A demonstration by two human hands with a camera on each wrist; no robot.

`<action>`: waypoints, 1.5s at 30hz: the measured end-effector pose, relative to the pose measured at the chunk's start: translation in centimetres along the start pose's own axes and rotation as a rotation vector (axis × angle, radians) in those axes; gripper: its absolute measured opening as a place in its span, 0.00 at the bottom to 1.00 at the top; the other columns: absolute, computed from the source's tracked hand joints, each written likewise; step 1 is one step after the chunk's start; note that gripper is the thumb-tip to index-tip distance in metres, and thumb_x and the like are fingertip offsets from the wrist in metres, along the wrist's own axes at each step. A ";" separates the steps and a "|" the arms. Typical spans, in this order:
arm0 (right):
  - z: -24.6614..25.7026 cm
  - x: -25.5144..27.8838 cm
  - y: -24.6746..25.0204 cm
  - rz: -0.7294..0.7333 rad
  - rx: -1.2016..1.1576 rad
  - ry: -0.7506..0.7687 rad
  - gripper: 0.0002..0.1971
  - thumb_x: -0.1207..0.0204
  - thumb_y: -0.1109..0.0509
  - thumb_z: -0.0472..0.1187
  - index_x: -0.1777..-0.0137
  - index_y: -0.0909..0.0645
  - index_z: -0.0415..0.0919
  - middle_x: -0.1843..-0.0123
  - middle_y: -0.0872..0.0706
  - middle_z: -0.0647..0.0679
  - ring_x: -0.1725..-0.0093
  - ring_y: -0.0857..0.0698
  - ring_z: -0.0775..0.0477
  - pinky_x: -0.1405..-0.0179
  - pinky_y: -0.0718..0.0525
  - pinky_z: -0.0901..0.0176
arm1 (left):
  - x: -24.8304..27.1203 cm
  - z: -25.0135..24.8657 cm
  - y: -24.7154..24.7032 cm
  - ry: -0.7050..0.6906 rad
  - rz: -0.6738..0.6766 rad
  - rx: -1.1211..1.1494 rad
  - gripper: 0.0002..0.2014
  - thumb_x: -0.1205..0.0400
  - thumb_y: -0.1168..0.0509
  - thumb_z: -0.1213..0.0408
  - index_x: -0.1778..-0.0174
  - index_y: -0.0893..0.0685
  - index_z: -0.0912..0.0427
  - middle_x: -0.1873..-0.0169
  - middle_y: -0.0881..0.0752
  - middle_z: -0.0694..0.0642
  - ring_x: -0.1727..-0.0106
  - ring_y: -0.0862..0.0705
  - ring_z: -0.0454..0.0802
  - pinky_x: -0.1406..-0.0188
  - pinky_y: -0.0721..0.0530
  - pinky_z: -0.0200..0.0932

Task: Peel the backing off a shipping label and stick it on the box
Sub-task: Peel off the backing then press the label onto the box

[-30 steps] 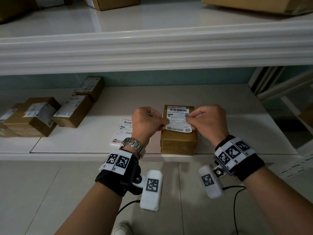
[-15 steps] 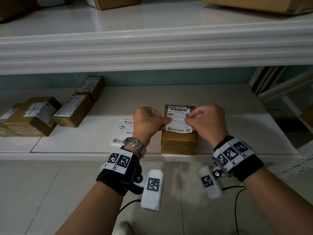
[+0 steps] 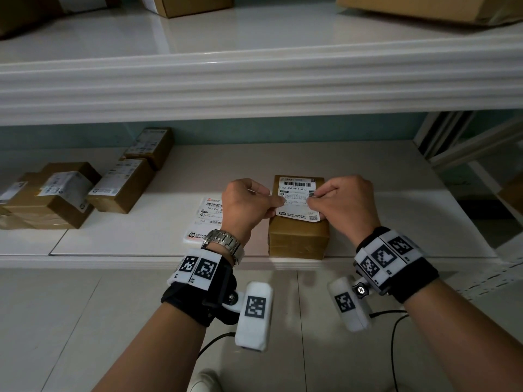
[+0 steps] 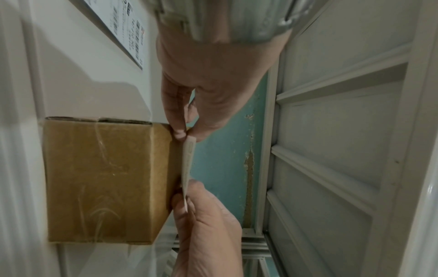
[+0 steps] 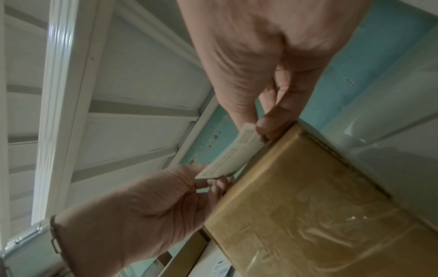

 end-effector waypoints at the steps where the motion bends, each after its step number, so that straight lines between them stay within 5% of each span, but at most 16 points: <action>1: 0.0 0.0 0.0 0.001 -0.001 -0.002 0.07 0.35 0.15 0.33 0.59 0.09 0.37 0.60 0.05 0.42 0.69 0.07 0.49 0.69 0.07 0.55 | 0.0 0.0 0.0 -0.003 -0.002 -0.001 0.14 0.29 0.17 0.72 0.57 0.17 0.64 0.59 0.08 0.62 0.63 0.06 0.56 0.70 0.09 0.37; 5: -0.1 0.0 -0.1 0.007 -0.009 -0.012 0.07 0.35 0.15 0.32 0.59 0.09 0.38 0.60 0.05 0.42 0.70 0.07 0.50 0.71 0.08 0.58 | 0.0 0.0 -0.1 -0.007 -0.004 -0.012 0.15 0.29 0.16 0.71 0.56 0.16 0.64 0.58 0.08 0.62 0.58 0.05 0.59 0.68 0.07 0.41; 12: -0.3 -0.1 -0.2 0.017 -0.007 -0.024 0.08 0.36 0.14 0.32 0.59 0.10 0.38 0.59 0.05 0.42 0.70 0.08 0.52 0.73 0.10 0.63 | 0.0 -0.2 -0.1 -0.020 -0.009 -0.035 0.15 0.30 0.16 0.72 0.58 0.18 0.62 0.61 0.09 0.60 0.63 0.06 0.55 0.71 0.10 0.37; 21: -0.5 -0.1 -0.2 0.002 -0.002 -0.030 0.08 0.37 0.14 0.32 0.60 0.10 0.38 0.62 0.06 0.44 0.69 0.08 0.51 0.70 0.07 0.57 | 0.0 -0.2 0.0 -0.031 -0.015 -0.063 0.16 0.30 0.16 0.71 0.59 0.19 0.60 0.58 0.09 0.59 0.61 0.06 0.55 0.70 0.09 0.38; 31: -0.8 -0.3 -0.4 0.001 0.019 -0.030 0.09 0.37 0.13 0.35 0.60 0.10 0.39 0.61 0.06 0.45 0.65 0.07 0.50 0.64 0.06 0.50 | 0.0 -0.7 0.0 -0.076 -0.033 -0.133 0.16 0.32 0.15 0.71 0.60 0.18 0.60 0.60 0.08 0.58 0.67 0.07 0.52 0.60 0.05 0.54; 35: -0.5 -0.1 -0.3 0.000 0.027 -0.018 0.09 0.35 0.14 0.34 0.59 0.10 0.38 0.60 0.06 0.44 0.66 0.07 0.50 0.65 0.06 0.54 | -0.2 -0.7 0.0 -0.105 -0.060 -0.194 0.18 0.34 0.13 0.67 0.62 0.18 0.57 0.58 0.08 0.58 0.60 0.06 0.57 0.58 0.05 0.59; 45: -0.3 -0.1 -0.4 -0.006 0.065 -0.001 0.08 0.35 0.14 0.37 0.60 0.11 0.41 0.60 0.06 0.47 0.64 0.07 0.49 0.61 0.06 0.49 | -0.2 -1.0 0.1 -0.128 -0.082 -0.256 0.17 0.33 0.14 0.63 0.63 0.19 0.55 0.59 0.08 0.56 0.64 0.07 0.51 0.58 0.06 0.58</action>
Point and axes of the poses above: each hand's wrist, its own x-axis away from the middle knuckle, its own y-axis out of the back of the hand, z = x × y, the point moved 9 cm from there along -x, towards the middle knuckle
